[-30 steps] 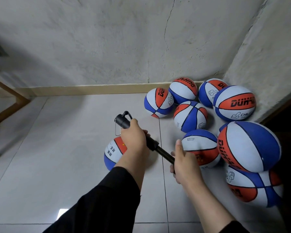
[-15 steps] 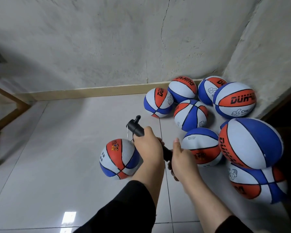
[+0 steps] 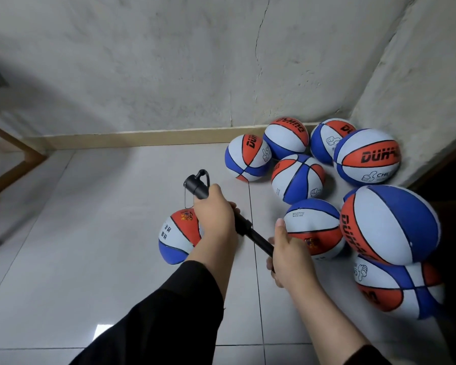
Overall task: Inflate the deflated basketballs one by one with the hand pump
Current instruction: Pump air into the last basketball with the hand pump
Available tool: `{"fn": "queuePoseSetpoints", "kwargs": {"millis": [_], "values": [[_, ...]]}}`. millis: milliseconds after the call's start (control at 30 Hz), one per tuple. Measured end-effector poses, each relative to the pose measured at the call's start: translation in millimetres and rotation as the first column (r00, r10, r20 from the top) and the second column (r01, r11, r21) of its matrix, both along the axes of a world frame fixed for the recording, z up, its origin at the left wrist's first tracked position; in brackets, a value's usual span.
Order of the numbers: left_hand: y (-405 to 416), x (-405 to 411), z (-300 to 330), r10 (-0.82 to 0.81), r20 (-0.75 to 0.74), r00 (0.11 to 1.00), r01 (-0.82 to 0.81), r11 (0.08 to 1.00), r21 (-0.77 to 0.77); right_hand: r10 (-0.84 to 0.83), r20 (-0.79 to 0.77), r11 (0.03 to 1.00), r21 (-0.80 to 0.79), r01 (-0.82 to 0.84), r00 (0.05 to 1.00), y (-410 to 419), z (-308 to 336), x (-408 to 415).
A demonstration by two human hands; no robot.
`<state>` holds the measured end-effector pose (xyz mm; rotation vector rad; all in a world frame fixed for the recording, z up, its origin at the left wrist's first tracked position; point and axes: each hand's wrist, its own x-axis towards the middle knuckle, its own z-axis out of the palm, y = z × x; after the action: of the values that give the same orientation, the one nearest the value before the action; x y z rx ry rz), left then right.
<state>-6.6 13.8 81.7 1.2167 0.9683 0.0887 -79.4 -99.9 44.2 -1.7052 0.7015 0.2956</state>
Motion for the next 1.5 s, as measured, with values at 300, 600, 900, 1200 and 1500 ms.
{"fn": "queuePoseSetpoints", "kwargs": {"millis": [300,600,900,1200,1500], "values": [[-18,-18,2,-0.024,0.014,1.000,0.025,0.999,-0.029,0.058,0.009,0.998,-0.022,-0.058,0.998,17,9,7],[20,10,6,0.063,0.032,0.997,-0.062,0.997,-0.039,0.009,-0.018,1.000,0.002,-0.009,1.000,-5,2,-10],[-22,-20,4,0.023,0.067,0.997,-0.024,1.000,0.003,0.070,-0.053,0.996,-0.044,-0.073,0.996,10,9,10],[-3,-11,11,0.020,0.029,0.999,-0.019,0.999,-0.044,0.047,0.017,0.999,0.004,-0.047,0.999,9,14,1],[31,6,12,0.120,0.026,0.992,-0.119,0.993,-0.019,0.081,0.044,0.995,-0.054,-0.079,0.996,-1,3,-11]]}}
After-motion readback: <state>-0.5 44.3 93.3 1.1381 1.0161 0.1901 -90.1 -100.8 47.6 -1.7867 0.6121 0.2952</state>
